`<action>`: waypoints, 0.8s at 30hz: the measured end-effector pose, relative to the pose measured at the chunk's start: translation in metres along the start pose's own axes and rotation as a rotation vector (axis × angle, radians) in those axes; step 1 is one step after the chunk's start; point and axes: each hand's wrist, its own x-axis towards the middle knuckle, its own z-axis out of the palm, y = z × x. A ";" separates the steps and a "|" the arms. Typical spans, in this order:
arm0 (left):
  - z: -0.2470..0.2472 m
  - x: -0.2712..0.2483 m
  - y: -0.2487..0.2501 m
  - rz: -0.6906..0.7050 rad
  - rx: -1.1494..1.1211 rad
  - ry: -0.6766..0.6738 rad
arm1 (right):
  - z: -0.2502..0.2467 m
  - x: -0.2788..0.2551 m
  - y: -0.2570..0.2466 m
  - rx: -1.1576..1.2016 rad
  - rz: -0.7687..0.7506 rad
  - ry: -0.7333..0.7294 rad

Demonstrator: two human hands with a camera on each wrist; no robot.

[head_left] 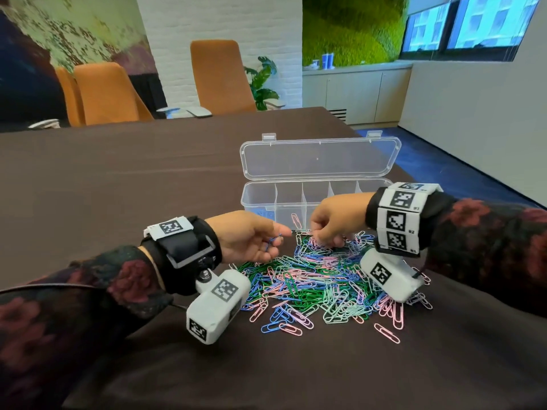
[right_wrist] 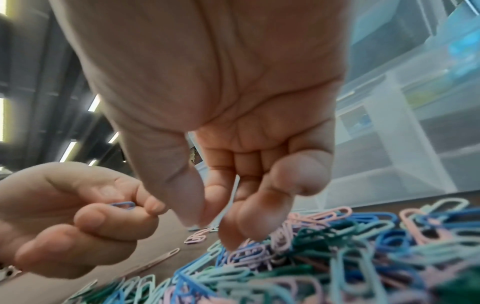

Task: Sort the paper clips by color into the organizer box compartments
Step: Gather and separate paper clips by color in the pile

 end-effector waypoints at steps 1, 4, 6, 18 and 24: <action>0.004 0.000 0.002 -0.005 0.001 -0.001 | 0.000 0.000 -0.001 0.005 -0.017 0.005; 0.015 0.003 0.010 0.025 0.127 0.021 | 0.006 0.000 -0.005 -0.078 -0.034 -0.037; 0.019 0.009 0.016 0.070 0.387 0.073 | 0.013 0.002 -0.009 -0.184 -0.034 -0.067; 0.043 0.050 0.022 0.006 1.585 0.188 | -0.002 -0.013 0.015 0.144 -0.054 0.044; 0.044 0.049 0.025 -0.061 1.469 0.131 | -0.002 -0.026 0.037 0.718 -0.093 0.090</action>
